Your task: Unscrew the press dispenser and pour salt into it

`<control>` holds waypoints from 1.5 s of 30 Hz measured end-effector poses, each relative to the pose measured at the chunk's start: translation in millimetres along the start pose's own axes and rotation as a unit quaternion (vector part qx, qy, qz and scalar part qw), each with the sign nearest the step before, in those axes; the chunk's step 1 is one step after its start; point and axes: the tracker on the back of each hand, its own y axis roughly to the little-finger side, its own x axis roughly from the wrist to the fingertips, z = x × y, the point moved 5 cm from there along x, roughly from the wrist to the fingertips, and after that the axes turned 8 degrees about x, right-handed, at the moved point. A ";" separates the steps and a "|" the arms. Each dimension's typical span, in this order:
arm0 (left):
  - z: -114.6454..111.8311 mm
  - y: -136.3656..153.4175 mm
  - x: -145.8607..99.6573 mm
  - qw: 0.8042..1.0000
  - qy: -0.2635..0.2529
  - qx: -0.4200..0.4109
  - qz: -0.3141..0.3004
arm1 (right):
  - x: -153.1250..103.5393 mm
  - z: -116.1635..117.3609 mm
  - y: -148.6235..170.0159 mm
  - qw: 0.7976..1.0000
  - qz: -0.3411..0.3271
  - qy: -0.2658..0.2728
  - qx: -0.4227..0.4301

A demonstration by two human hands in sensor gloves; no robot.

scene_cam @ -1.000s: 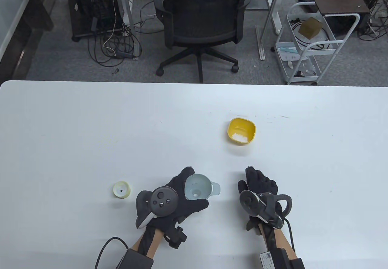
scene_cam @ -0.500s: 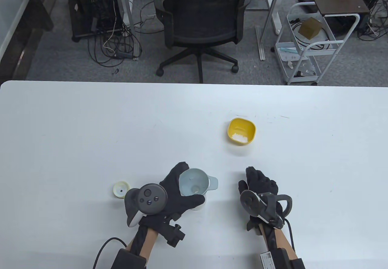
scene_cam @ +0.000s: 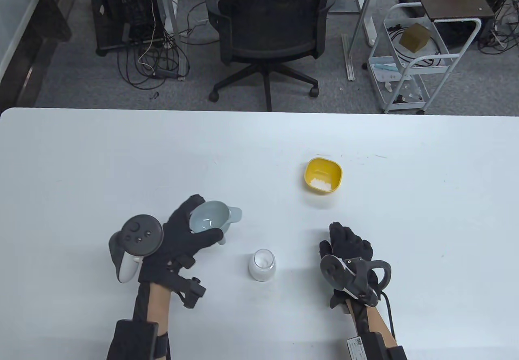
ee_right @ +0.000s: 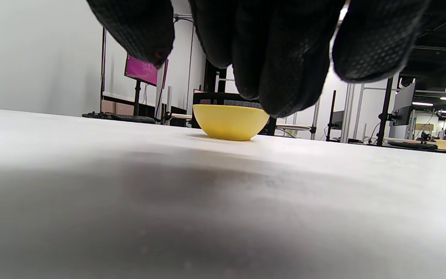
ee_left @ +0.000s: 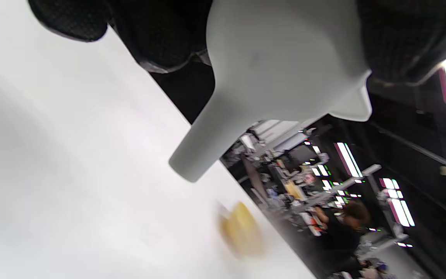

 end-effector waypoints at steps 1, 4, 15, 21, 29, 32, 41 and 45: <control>8.7 13.9 7.9 0.999 0.010 0.013 0.028 | 0.3 -0.7 -0.7 1.000 -0.002 0.002 -0.002; 31.6 53.8 28.4 0.994 0.018 0.038 0.101 | 1.2 -2.1 -1.9 1.000 -0.005 0.008 -0.007; 64.4 187.2 55.1 0.955 0.011 0.027 0.296 | 3.0 -1.7 -6.5 1.000 -0.015 0.010 -0.001; 66.9 191.5 55.5 0.949 -0.018 0.042 0.312 | 3.2 1.7 -10.1 1.000 -0.020 0.006 0.002; 66.0 175.3 50.6 0.943 -0.069 0.102 0.308 | 2.9 1.1 -10.0 1.000 -0.019 0.008 0.001; 68.2 149.3 46.9 0.953 -0.092 0.116 0.264 | 3.2 1.0 -9.9 1.000 -0.019 0.011 0.004; 32.9 22.8 4.7 0.952 -0.142 0.264 0.056 | 2.0 1.4 -22.8 0.999 -0.045 0.007 -0.008; -10.3 -13.6 -20.7 0.939 -0.143 0.312 -0.009 | 0.9 0.7 -28.9 0.998 -0.059 0.008 -0.012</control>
